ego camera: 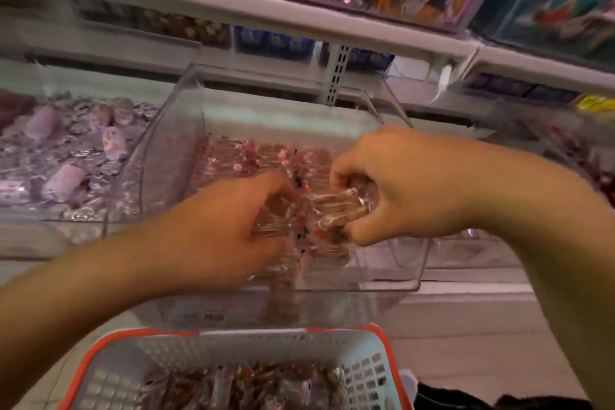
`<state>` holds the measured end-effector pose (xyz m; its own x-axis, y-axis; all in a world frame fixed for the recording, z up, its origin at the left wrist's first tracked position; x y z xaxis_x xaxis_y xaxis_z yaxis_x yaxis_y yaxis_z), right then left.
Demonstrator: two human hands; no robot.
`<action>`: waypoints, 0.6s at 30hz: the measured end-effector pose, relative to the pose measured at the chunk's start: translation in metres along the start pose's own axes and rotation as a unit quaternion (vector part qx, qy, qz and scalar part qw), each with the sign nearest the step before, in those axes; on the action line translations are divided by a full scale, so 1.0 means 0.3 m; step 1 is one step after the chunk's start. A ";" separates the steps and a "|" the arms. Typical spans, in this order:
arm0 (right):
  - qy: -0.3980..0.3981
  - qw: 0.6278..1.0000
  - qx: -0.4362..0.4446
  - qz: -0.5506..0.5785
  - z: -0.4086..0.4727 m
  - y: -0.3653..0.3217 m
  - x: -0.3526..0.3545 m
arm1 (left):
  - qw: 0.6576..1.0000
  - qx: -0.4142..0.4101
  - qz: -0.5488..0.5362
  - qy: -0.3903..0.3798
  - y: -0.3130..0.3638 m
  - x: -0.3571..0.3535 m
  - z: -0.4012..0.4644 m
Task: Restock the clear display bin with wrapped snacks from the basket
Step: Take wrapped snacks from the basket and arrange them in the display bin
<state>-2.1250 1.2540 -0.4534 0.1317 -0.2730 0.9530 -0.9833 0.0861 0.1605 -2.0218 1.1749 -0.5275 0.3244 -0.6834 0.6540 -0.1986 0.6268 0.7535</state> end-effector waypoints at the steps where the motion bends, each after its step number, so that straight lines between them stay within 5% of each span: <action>1: -0.031 0.999 -0.007 -0.012 0.001 -0.001 -0.018 | 1.000 -0.011 0.010 -0.010 -0.007 -0.007 -0.006; 7: -0.157 0.987 0.003 -0.043 0.027 -0.063 -0.142 | 1.000 -0.010 0.017 0.009 -0.013 -0.006 -0.030; 18: -0.095 0.993 -0.013 -0.066 0.086 -0.076 -0.227 | 0.999 0.015 0.049 0.013 -0.005 -0.021 -0.032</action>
<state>-2.1149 1.2458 -0.5286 0.2296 -0.4600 0.8577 -0.9552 0.0627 0.2893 -2.0147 1.1818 -0.5332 0.3260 -0.6095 0.7226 -0.2571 0.6784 0.6882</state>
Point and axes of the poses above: each hand's wrist, its own z-axis towards the middle knuckle, its own x-axis out of the back of the hand, y = z × x, the point moved 7 cm from there along z, towards the middle knuckle, and after that the axes turned 10 degrees about -z, right-handed, at the moved point
